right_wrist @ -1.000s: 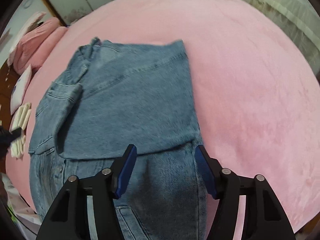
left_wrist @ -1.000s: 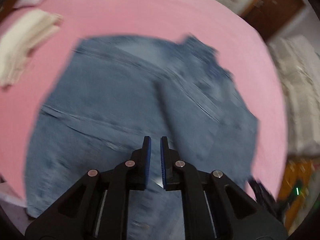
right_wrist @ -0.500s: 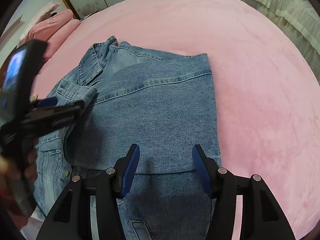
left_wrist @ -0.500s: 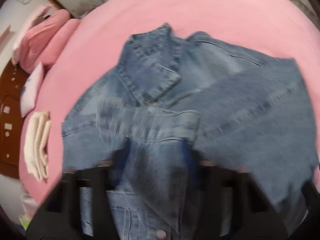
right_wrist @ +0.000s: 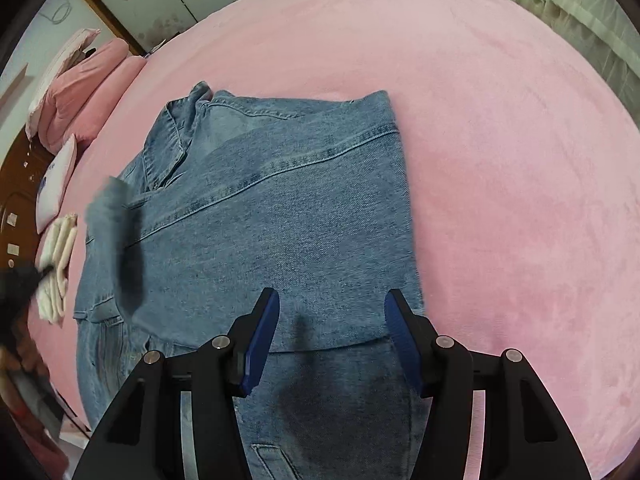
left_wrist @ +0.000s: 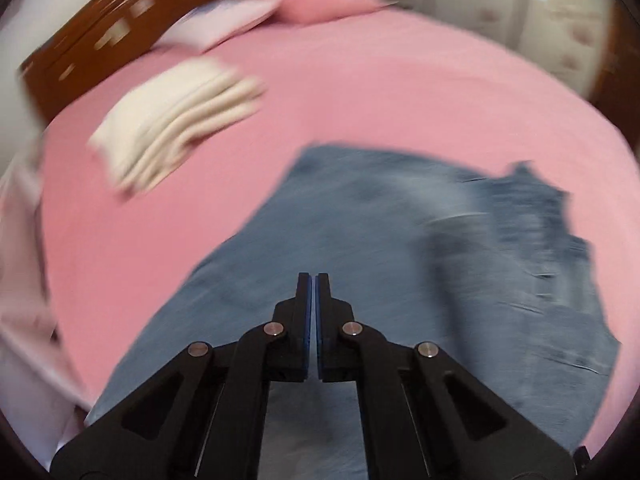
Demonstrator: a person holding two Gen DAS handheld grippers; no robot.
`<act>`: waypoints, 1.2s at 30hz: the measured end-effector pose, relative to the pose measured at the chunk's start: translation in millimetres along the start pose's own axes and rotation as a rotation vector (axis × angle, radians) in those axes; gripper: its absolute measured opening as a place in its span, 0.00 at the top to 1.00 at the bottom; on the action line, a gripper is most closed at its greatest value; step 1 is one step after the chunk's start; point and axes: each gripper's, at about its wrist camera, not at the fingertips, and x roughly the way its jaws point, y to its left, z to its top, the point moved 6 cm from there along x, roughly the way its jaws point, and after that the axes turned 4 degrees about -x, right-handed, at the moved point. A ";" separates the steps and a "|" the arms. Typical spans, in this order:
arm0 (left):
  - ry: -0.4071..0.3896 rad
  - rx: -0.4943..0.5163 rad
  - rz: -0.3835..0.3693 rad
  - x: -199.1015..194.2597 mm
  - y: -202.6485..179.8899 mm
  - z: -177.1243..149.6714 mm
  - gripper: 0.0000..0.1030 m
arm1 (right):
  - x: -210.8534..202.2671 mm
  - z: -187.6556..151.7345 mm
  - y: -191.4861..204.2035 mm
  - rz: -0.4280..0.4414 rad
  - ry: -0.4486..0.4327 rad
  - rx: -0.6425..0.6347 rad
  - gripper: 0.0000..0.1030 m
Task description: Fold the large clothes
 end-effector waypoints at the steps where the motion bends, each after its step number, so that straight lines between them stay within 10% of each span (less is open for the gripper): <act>1: 0.030 -0.012 0.001 5.3 7.9 -3.3 1.00 | 2.3 -0.3 2.2 0.006 0.006 -0.003 0.45; 15: 0.146 0.074 -0.204 -31.4 -47.8 -41.8 1.00 | 81.2 35.3 167.1 0.299 0.049 -0.286 0.52; 28: 0.136 -0.089 -0.167 -60.8 29.2 -34.4 0.91 | 84.7 -18.0 302.4 0.632 0.225 -0.511 0.61; 36: 0.321 0.060 -0.347 -31.9 -29.6 -59.3 0.88 | 91.4 -17.0 259.1 0.555 0.213 -0.338 0.61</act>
